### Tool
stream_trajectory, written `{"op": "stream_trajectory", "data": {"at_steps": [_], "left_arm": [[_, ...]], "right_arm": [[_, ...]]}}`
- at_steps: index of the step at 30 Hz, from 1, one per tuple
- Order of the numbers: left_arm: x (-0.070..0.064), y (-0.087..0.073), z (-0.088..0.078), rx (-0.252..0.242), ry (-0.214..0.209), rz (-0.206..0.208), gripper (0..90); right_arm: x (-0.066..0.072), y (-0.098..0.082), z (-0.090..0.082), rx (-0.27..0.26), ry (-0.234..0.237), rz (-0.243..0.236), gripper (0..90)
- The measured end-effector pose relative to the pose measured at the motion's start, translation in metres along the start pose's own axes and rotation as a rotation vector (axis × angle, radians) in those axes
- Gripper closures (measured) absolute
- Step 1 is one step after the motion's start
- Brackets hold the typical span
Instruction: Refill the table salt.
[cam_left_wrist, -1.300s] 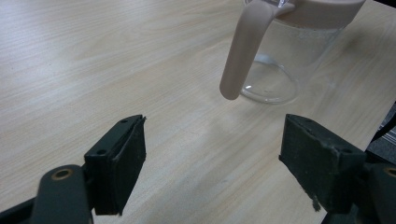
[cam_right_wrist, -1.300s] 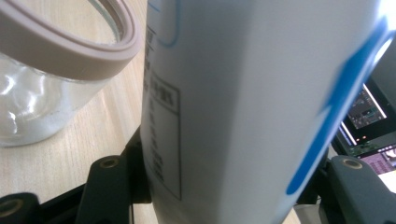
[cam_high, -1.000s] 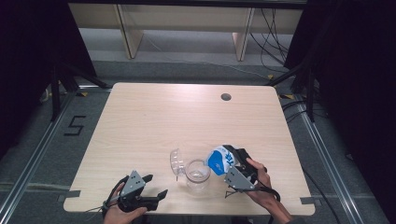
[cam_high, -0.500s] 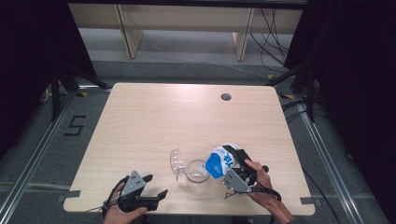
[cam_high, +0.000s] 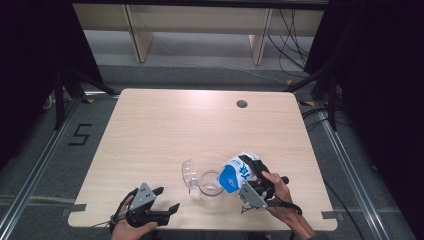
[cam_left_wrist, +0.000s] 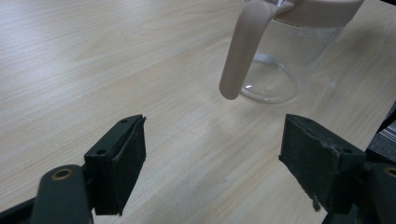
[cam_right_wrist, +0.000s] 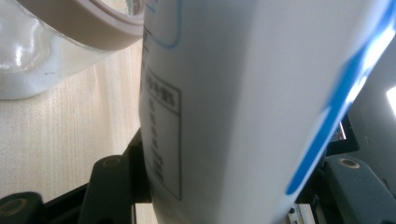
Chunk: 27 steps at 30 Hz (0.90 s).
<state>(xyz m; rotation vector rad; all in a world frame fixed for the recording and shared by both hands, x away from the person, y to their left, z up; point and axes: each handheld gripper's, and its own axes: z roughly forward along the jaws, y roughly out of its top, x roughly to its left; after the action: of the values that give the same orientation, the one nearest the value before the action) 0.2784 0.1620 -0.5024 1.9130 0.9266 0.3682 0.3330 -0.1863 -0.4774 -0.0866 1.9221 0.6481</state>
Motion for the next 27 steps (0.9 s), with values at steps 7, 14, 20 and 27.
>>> {"op": "stream_trajectory", "data": {"at_steps": [7,14,20,27], "left_arm": [[0.0002,-0.0001,0.0002,-0.004,-0.006,0.0,21.9],[0.0006,-0.0002,0.0004,0.0,-0.003,-0.001,21.9],[0.0008,-0.0002,0.0007,0.002,-0.004,-0.002,21.8],[0.0003,-0.0003,0.0007,-0.004,-0.001,-0.009,21.8]], "right_arm": [[0.0016,0.0008,-0.0002,0.016,-0.003,-0.001,43.3],[0.0005,0.0009,-0.0001,0.02,0.002,-0.018,43.2],[-0.0001,0.0029,-0.0004,0.016,-0.013,-0.068,43.6],[-0.0017,0.002,0.0008,-0.008,-0.021,-0.11,43.7]]}}
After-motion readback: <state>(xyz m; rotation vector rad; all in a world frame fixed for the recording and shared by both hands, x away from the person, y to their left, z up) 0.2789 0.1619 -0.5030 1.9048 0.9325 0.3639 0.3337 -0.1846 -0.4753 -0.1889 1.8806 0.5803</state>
